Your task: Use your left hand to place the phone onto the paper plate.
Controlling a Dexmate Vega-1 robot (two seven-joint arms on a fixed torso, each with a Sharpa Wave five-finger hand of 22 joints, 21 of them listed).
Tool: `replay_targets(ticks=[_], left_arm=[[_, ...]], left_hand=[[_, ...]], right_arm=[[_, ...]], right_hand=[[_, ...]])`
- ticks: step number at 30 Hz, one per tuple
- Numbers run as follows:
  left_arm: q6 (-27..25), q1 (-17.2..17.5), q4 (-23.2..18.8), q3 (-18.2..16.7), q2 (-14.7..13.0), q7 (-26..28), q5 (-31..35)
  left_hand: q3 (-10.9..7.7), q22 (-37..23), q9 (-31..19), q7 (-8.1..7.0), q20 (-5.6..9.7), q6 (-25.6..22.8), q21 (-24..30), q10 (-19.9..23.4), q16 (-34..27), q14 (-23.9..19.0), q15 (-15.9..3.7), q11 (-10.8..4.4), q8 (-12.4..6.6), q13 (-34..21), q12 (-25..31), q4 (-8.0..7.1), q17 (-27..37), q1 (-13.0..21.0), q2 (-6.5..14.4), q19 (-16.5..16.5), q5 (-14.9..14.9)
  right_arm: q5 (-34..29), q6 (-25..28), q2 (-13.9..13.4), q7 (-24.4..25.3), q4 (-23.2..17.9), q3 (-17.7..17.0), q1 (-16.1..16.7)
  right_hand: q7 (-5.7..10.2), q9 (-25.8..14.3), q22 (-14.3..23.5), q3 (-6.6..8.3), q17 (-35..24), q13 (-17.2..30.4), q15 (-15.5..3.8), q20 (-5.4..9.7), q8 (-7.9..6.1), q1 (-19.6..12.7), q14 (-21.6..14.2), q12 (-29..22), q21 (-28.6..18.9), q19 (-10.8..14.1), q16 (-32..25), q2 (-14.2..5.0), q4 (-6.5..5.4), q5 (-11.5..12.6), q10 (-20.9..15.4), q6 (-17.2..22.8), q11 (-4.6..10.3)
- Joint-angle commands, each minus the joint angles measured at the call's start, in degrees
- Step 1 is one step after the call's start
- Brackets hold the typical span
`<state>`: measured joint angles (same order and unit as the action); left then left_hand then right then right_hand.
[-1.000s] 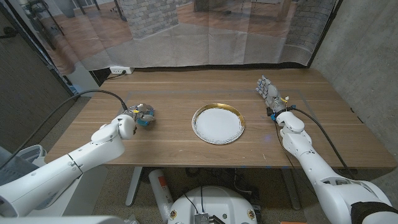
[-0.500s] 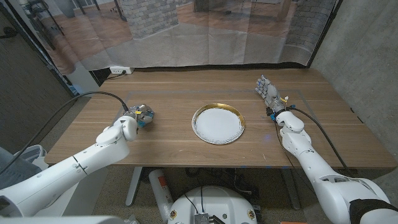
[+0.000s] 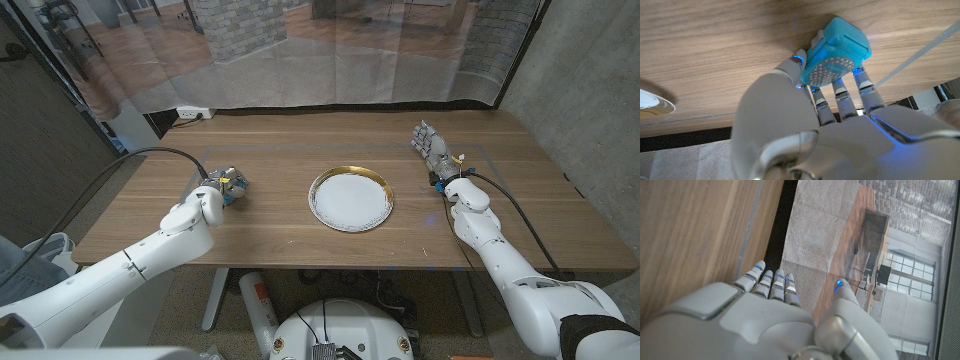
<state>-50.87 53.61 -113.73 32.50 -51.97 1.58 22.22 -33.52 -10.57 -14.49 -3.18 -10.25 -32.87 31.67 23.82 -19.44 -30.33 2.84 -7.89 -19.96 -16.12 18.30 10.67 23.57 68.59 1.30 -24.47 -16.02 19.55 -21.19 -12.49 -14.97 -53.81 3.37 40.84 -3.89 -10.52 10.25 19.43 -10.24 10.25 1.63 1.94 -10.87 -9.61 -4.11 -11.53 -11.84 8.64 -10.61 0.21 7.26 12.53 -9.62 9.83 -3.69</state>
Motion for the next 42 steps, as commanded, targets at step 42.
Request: replay_targets(ticks=[42], left_arm=[[-2.22,-3.19,-3.45,-0.54,-1.22,0.51,-3.97]], left_hand=[[-1.34,-0.65,-1.50,1.19,14.02,-0.56,2.28,-0.30,-1.80,-5.60,-10.37,1.04,-0.59,-1.91,0.73,-0.62,2.16,9.96,3.38,-26.79,-1.65]], right_arm=[[-1.13,-1.25,0.98,-0.31,4.09,-0.95,-2.59]], right_hand=[[0.15,-0.26,0.25,-0.27,-0.22,0.11,-0.02,0.93,-0.30,-0.55,-0.52,-0.24,0.14,0.58,-0.06,-0.52,-0.14,0.20,-0.41,0.40,-0.06]])
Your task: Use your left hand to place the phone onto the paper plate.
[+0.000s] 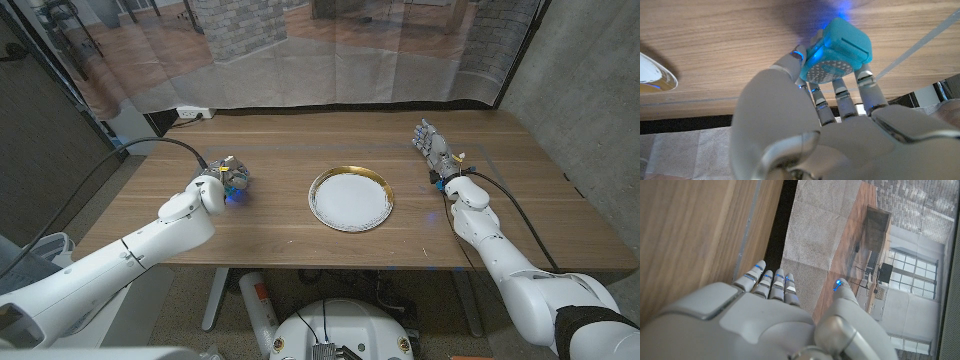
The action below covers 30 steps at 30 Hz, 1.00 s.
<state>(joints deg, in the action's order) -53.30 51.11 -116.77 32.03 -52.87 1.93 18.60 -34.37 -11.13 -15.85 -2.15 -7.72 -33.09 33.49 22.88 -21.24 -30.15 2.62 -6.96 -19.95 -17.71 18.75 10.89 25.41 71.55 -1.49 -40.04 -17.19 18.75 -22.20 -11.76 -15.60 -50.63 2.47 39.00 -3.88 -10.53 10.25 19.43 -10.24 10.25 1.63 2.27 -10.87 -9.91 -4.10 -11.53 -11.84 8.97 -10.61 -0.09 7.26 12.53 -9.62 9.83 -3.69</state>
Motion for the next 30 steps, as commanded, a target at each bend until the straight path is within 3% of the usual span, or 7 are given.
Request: replay_targets(ticks=[1,16,25,30], left_arm=[[0.38,-0.70,-0.51,-0.21,-0.40,0.07,-0.52],[0.69,-0.88,-1.92,-1.02,-1.37,-0.08,-0.78],[0.72,-1.75,-2.40,-0.61,-1.92,-1.03,-0.41],[0.98,-2.35,-2.87,-0.06,-1.82,-1.03,0.44]], left_hand=[[-0.48,-0.09,-0.17,0.15,11.50,-0.39,0.53,0.66,0.01,-5.81,-10.14,0.15,-0.62,-0.36,0.30,-0.86,0.38,7.02,6.15,-11.22,-0.49],[-0.18,-0.06,-0.37,0.15,11.39,-0.26,1.16,1.35,0.06,-6.11,-9.93,0.17,-0.47,-0.74,0.64,-1.40,1.00,6.75,6.08,-11.08,-0.59],[0.05,0.07,-0.41,-0.03,11.15,-2.04,2.15,6.80,0.22,-6.08,-9.90,-0.31,-0.88,-1.55,2.69,-1.62,2.00,6.61,6.04,-10.54,-0.84],[0.12,0.11,-0.40,-0.10,10.97,-2.09,2.40,7.19,0.21,-6.11,-9.79,-0.38,-0.84,-1.76,2.78,-1.76,2.22,6.45,6.08,-10.52,-0.89]], right_arm=[[-0.41,-0.20,0.21,0.39,0.77,-0.01,-0.75],[-0.58,-0.75,0.55,0.81,1.20,-0.06,-0.93],[-0.49,-1.04,0.69,1.48,0.63,-0.31,-0.45],[-0.37,-1.13,0.48,1.72,-0.09,-0.43,0.07]], right_hand=[[0.18,-0.26,0.25,-0.28,-0.23,0.11,-0.02,0.61,-0.31,-0.25,-0.53,-0.24,0.14,0.25,-0.06,-0.22,-0.14,0.20,-0.42,0.42,-0.07],[0.13,-0.26,0.25,-0.32,-0.22,0.11,0.08,0.61,-0.32,-0.31,-0.58,-0.23,0.17,0.26,-0.06,-0.25,-0.12,0.20,-0.43,0.46,-0.01],[0.18,-0.26,0.26,-0.35,-0.22,0.11,0.09,0.65,-0.31,-0.32,-0.57,-0.22,0.19,0.26,-0.05,-0.27,-0.12,0.19,-0.41,0.45,0.01],[0.13,-0.26,0.26,-0.35,-0.22,0.11,0.08,0.62,-0.31,-0.34,-0.55,-0.22,0.20,0.25,-0.04,-0.29,-0.11,0.19,-0.41,0.45,-0.05]])
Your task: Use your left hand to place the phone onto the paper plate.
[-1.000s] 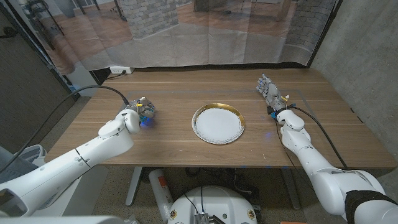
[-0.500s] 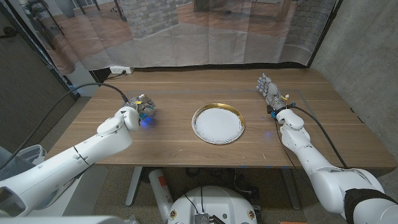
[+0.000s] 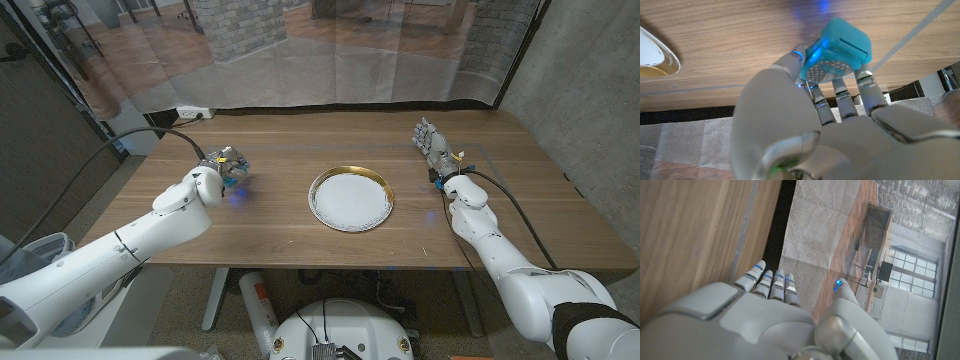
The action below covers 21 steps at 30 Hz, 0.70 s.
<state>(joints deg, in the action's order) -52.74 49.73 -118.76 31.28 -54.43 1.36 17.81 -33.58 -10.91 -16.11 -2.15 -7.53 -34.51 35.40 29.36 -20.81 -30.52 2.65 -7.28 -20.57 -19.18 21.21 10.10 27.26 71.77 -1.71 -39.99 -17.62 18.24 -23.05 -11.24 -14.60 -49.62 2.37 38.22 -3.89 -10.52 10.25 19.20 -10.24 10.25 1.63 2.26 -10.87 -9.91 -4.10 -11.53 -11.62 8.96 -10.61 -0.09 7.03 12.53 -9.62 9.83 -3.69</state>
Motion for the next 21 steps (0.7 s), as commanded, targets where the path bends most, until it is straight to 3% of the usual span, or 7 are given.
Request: replay_targets(ticks=[1,5,9,21], left_arm=[[0.34,-1.24,-1.00,0.81,-0.28,-0.86,1.26],[1.50,-1.94,-1.53,1.24,-0.61,-1.74,1.74],[2.31,-2.23,-1.43,1.22,-0.12,-1.60,2.30],[7.87,-2.61,0.13,0.12,0.61,-2.97,1.27]], left_hand=[[-0.66,-0.10,-0.14,-0.12,10.77,-0.65,0.50,0.75,-0.22,-5.75,-9.80,-0.06,-0.21,-0.31,0.33,-0.99,0.39,6.20,6.31,-10.55,-0.46],[-0.58,-0.06,-0.13,-0.16,10.74,-0.68,0.66,1.08,-0.26,-5.86,-9.72,0.08,-0.17,-0.50,0.41,-1.13,0.59,6.01,6.37,-10.38,-0.49],[-0.54,-0.03,-0.12,-0.27,10.71,-0.50,0.81,0.82,-0.25,-5.89,-9.70,0.14,-0.04,-0.65,0.26,-1.18,0.73,5.90,6.36,-10.30,-0.52],[-0.47,0.05,-0.09,-0.30,10.72,-0.47,1.26,1.07,-0.28,-6.14,-9.71,-0.03,0.09,-0.99,0.26,-1.22,1.09,5.70,6.39,-10.35,-0.59]], right_arm=[[0.09,-0.24,-0.13,0.83,-1.29,-0.31,0.97],[0.19,0.81,-0.28,2.41,-6.69,0.00,4.43],[0.43,1.72,-0.50,3.45,-9.58,0.53,6.15],[1.41,2.18,-1.24,4.10,-10.77,1.20,6.67]], right_hand=[[0.13,-0.26,0.26,-0.12,-0.22,0.12,0.09,0.62,-0.31,-0.34,-0.56,-0.22,-0.01,0.24,-0.05,-0.29,0.12,0.19,-0.41,0.46,-0.03],[0.20,-0.26,0.26,-0.13,-0.23,0.12,0.09,0.62,-0.31,-0.35,-0.56,-0.21,0.00,0.24,-0.04,-0.31,0.12,0.18,-0.40,0.45,-0.04],[0.21,-0.26,0.26,-0.14,-0.23,0.12,0.09,0.62,-0.30,-0.36,-0.56,-0.21,0.01,0.24,-0.04,-0.32,0.12,0.18,-0.40,0.44,-0.03],[0.13,-0.26,0.26,-0.15,-0.22,0.12,0.05,0.69,-0.31,-0.41,-0.57,-0.22,0.01,0.27,-0.03,-0.36,0.14,0.18,-0.42,0.47,0.03]])
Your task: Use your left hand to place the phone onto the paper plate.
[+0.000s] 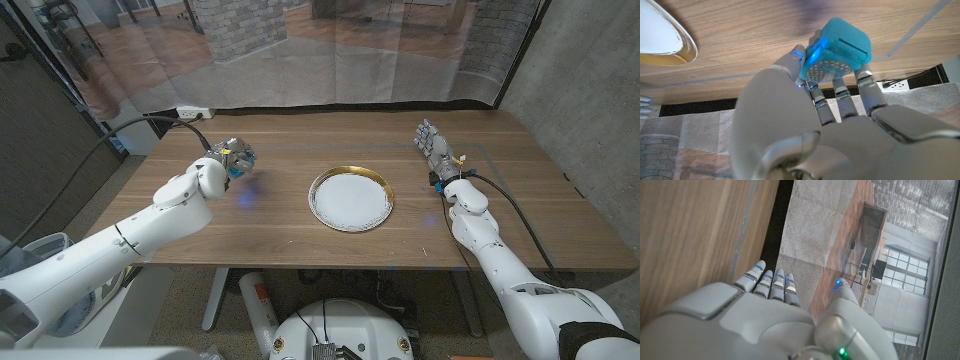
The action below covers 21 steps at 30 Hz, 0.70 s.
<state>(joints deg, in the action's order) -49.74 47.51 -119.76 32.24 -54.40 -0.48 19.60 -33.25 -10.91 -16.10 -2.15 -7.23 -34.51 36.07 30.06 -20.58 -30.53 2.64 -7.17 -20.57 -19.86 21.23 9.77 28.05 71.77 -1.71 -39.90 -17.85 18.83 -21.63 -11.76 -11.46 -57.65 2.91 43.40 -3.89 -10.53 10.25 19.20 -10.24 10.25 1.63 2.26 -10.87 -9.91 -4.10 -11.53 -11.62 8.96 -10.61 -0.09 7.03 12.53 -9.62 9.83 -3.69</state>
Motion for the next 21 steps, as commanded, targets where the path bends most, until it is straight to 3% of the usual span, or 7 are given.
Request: replay_targets(ticks=[1,8,21], left_arm=[[4.77,-0.45,1.09,-0.83,0.69,-1.26,-0.40],[9.54,0.85,1.55,-3.26,0.43,-0.65,-1.70],[17.50,0.86,3.65,-3.70,1.20,0.21,0.50]], left_hand=[[-0.80,0.06,-0.10,-0.30,10.42,-0.49,0.60,0.37,-0.51,-6.15,-9.70,-0.10,0.10,-0.32,0.23,-0.89,0.33,5.69,6.40,-10.39,-0.37],[-0.77,0.10,-0.09,-0.28,10.48,-0.65,0.80,0.58,-0.51,-6.28,-9.78,-0.21,0.10,-0.52,0.25,-0.91,0.54,5.58,6.40,-10.27,-0.41],[-0.64,0.16,-0.06,-0.72,11.17,-1.19,1.28,0.86,-0.43,-6.36,-10.31,-0.52,0.03,-0.99,0.21,-1.04,1.03,5.22,6.48,-10.02,-0.40]], right_arm=[[0.81,0.75,-0.83,0.87,-2.64,0.71,1.39],[1.11,0.51,-0.91,0.72,-2.05,0.77,0.99],[1.26,0.63,-0.94,1.20,-2.48,0.83,1.21]], right_hand=[[0.08,-0.26,0.26,-0.16,-0.22,0.12,0.06,0.68,-0.32,-0.42,-0.58,-0.22,0.01,0.28,-0.04,-0.36,0.14,0.18,-0.44,0.48,0.02],[0.03,-0.26,0.26,-0.17,-0.22,0.12,0.04,0.64,-0.32,-0.44,-0.59,-0.20,0.02,0.27,-0.04,-0.38,0.15,0.18,-0.38,0.50,0.00],[0.06,-0.26,0.26,-0.20,-0.22,0.12,0.07,0.66,-0.32,-0.49,-0.58,-0.22,0.03,0.28,-0.03,-0.40,0.16,0.17,-0.44,0.51,0.05]])
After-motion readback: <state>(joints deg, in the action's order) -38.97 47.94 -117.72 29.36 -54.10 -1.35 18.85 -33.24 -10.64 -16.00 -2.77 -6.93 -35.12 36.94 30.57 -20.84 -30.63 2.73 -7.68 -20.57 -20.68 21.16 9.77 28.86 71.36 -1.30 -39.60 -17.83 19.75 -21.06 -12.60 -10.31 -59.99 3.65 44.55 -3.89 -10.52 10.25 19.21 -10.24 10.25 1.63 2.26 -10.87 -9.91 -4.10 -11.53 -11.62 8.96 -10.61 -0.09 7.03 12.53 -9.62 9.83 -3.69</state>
